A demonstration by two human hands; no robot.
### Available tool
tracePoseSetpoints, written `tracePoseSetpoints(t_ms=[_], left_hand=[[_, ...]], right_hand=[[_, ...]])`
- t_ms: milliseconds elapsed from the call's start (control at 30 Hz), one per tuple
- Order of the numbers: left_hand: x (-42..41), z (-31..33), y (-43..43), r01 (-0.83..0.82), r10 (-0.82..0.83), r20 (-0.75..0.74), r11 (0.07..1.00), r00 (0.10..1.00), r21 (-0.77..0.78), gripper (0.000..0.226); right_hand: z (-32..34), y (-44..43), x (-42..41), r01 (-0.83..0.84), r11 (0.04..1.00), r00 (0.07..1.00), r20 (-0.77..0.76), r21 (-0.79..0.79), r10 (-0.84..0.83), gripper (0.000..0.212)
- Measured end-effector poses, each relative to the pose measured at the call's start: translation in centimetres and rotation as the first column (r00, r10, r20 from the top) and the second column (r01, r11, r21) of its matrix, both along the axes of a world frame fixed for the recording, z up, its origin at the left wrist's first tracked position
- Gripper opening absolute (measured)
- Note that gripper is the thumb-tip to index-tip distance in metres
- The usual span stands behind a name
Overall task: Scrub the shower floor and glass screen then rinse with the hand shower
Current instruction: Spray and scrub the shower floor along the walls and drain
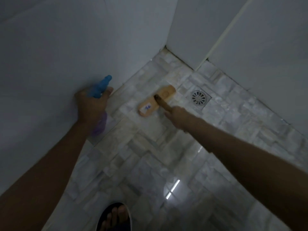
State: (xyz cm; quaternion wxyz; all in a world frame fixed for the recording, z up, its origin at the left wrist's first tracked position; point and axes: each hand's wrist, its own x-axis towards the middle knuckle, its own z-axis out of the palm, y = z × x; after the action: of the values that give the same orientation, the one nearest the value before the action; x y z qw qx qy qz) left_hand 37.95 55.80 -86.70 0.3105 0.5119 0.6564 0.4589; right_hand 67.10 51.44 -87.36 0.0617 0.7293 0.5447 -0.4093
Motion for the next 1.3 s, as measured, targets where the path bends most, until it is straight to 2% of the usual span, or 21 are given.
tracePoseSetpoints(t_ms=[100, 167, 333, 367, 400, 467, 500, 567, 667, 733, 767, 867, 967, 1100, 1200, 1300], left_hand=[[-1.5, 0.4, -2.1, 0.049, -0.048, -0.058, 0.999, 0.997, 0.017, 0.015], [-1.8, 0.6, -4.0, 0.170, -0.167, -0.118, 0.985, 0.979, 0.023, 0.020], [-1.3, 0.5, -10.0, 0.414, -0.378, -0.285, 0.907, 0.881, 0.076, 0.025], [-1.5, 0.6, -11.2, 0.427, -0.400, -0.287, 0.904, 0.871, 0.034, 0.017], [-1.7, 0.4, -12.4, 0.409, -0.393, -0.292, 0.913, 0.872, -0.009, 0.017], [-2.0, 0.5, -13.9, 0.380, -0.397, -0.281, 0.918, 0.874, -0.113, 0.058], [-2.2, 0.4, -14.5, 0.364, -0.399, -0.268, 0.915, 0.877, -0.175, 0.058], [-3.1, 0.4, -15.6, 0.346, -0.406, -0.242, 0.903, 0.881, -0.253, 0.037], [-4.2, 0.6, -17.0, 0.358, -0.422, -0.258, 0.896, 0.869, -0.261, 0.044], [-4.5, 1.2, -17.6, 0.344, -0.397, -0.194, 0.903, 0.897, -0.256, 0.023], [-4.5, 1.4, -17.6, 0.341, -0.390, -0.175, 0.905, 0.904, -0.254, 0.021], [-4.7, 0.3, -17.3, 0.369, -0.421, -0.175, 0.891, 0.890, -0.266, 0.052], [-4.9, -0.1, -17.4, 0.390, -0.471, -0.225, 0.862, 0.853, -0.324, 0.059], [-5.6, 0.6, -17.8, 0.285, -0.327, -0.181, 0.932, 0.928, -0.224, 0.048], [-7.1, 0.3, -17.4, 0.223, -0.247, -0.227, 0.966, 0.942, -0.130, 0.040], [-8.2, 0.5, -17.6, 0.177, -0.191, -0.223, 0.981, 0.956, -0.081, 0.028]], right_hand=[[0.8, -7.2, 2.1, 0.005, 0.997, 1.000, 0.030, -0.072, -0.003, 0.040], [1.5, -9.9, 3.2, 0.046, 0.991, 0.998, 0.046, -0.123, -0.040, 0.037], [2.9, -10.6, 1.6, 0.131, 0.975, 0.990, 0.065, -0.178, -0.121, 0.039], [3.0, -10.0, 0.8, 0.138, 0.975, 0.990, 0.059, -0.176, -0.130, 0.039], [3.1, -9.5, -0.1, 0.150, 0.974, 0.989, 0.038, -0.172, -0.146, 0.038], [3.1, -8.3, -1.8, 0.183, 0.969, 0.982, -0.021, -0.167, -0.189, 0.040], [2.9, -8.0, -2.5, 0.181, 0.970, 0.980, -0.048, -0.163, -0.191, 0.043], [2.8, -8.1, -3.3, 0.155, 0.976, 0.982, -0.082, -0.152, -0.168, 0.046], [3.7, -10.5, -2.7, 0.112, 0.984, 0.991, -0.062, -0.141, -0.122, 0.042], [4.5, -13.3, -1.4, 0.104, 0.980, 0.994, -0.019, -0.169, -0.108, 0.045], [4.8, -14.7, -0.8, 0.096, 0.977, 0.995, 0.005, -0.192, -0.097, 0.045], [5.0, -17.7, -0.6, 0.076, 0.964, 0.997, 0.052, -0.254, -0.065, 0.041], [4.6, -16.1, -3.6, 0.065, 0.981, 0.998, -0.008, -0.182, -0.067, 0.050], [4.1, -8.8, -10.8, -0.106, 0.994, 0.985, -0.137, -0.027, 0.102, 0.050], [3.8, -4.8, -14.1, -0.152, 0.988, 0.974, -0.171, -0.030, 0.145, 0.045], [2.7, -6.5, -13.1, -0.162, 0.986, 0.975, -0.156, -0.035, 0.155, 0.049]])
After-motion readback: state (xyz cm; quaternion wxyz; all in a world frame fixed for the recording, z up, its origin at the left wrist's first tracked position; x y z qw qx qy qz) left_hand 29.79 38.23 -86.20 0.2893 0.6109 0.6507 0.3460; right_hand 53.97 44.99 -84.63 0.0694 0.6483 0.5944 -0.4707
